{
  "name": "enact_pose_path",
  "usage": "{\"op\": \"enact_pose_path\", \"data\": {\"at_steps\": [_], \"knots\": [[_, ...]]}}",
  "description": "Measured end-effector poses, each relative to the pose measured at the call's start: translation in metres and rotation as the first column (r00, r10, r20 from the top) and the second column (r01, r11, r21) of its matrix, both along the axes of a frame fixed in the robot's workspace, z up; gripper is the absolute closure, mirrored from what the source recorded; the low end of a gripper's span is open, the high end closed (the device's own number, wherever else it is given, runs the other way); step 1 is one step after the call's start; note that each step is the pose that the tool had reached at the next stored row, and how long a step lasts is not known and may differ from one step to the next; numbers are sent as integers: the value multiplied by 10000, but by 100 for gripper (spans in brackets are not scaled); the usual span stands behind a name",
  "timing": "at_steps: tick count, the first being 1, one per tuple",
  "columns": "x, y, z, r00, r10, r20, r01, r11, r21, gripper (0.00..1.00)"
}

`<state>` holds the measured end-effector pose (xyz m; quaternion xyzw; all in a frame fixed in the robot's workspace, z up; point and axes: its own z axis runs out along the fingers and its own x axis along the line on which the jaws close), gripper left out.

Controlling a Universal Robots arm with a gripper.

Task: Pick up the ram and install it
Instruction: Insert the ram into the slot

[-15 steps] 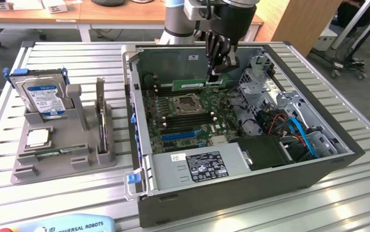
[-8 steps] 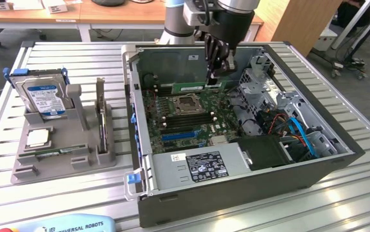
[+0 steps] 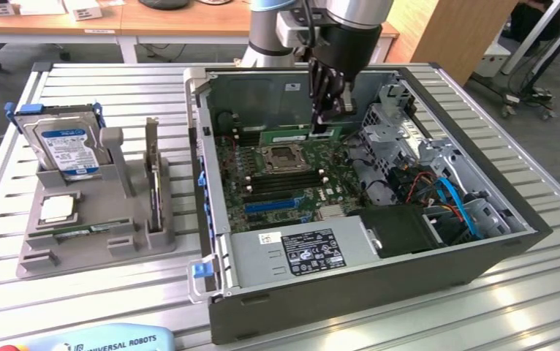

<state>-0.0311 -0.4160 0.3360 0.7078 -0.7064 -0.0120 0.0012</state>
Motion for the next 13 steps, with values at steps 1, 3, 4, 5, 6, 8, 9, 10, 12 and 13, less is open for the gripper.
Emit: {"op": "enact_pose_path", "data": {"at_steps": [1,3,4,5,6,8,9,10,12,13], "knots": [[0,0,-11,10000,0,0,0,10000,1,89],[0,0,-31,10000,0,0,0,10000,1,89],[0,0,-41,10000,0,0,0,10000,1,89],[0,0,-52,10000,0,0,0,10000,1,89],[0,0,-62,10000,0,0,0,10000,1,89],[0,0,-81,10000,0,0,0,10000,1,89],[0,0,-90,10000,0,0,0,10000,0,89],[0,0,-99,10000,0,0,0,10000,1,89],[0,0,-116,10000,0,1,0,10000,0,89],[0,0,-125,10000,0,1,0,10000,1,89]]}}
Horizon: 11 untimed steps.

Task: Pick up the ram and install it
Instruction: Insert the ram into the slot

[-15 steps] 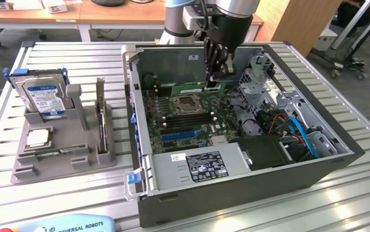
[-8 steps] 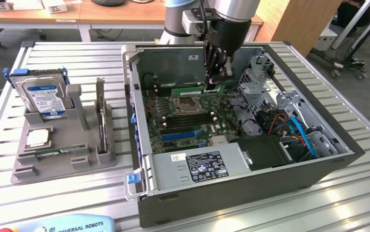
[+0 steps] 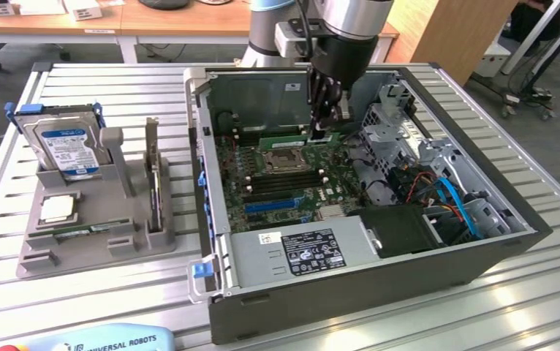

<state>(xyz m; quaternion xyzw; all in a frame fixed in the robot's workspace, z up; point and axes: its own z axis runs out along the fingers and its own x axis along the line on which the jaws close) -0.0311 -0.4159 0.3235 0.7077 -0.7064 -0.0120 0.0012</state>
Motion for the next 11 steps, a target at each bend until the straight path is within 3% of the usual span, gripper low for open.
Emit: {"op": "enact_pose_path", "data": {"at_steps": [11], "knots": [[0,0,-96,10000,0,-1,0,10000,0,89]]}}
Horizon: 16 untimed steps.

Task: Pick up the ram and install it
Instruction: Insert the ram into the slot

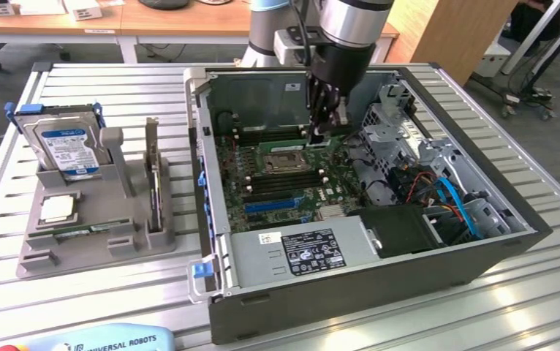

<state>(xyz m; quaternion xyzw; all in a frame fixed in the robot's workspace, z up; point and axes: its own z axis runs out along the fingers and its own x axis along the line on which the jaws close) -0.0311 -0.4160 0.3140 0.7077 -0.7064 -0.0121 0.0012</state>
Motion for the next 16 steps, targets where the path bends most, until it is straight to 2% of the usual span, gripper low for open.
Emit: {"op": "enact_pose_path", "data": {"at_steps": [16], "knots": [[0,0,-157,10000,0,0,0,10000,0,89]]}}
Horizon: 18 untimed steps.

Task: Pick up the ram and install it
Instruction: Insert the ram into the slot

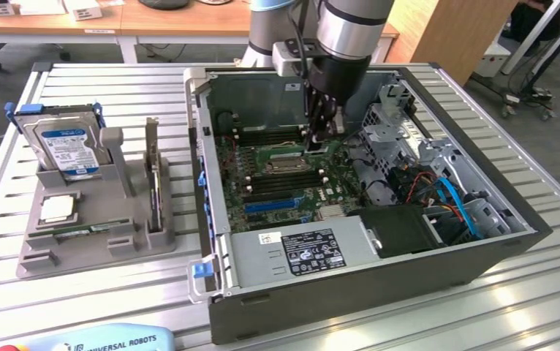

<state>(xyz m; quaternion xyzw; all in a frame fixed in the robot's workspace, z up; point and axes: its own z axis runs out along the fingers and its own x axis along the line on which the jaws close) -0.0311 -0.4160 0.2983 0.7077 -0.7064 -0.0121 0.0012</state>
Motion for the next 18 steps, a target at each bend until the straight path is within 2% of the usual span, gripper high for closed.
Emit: {"op": "enact_pose_path", "data": {"at_steps": [18], "knots": [[0,0,-143,10000,0,-1,0,10000,-3,89]]}}
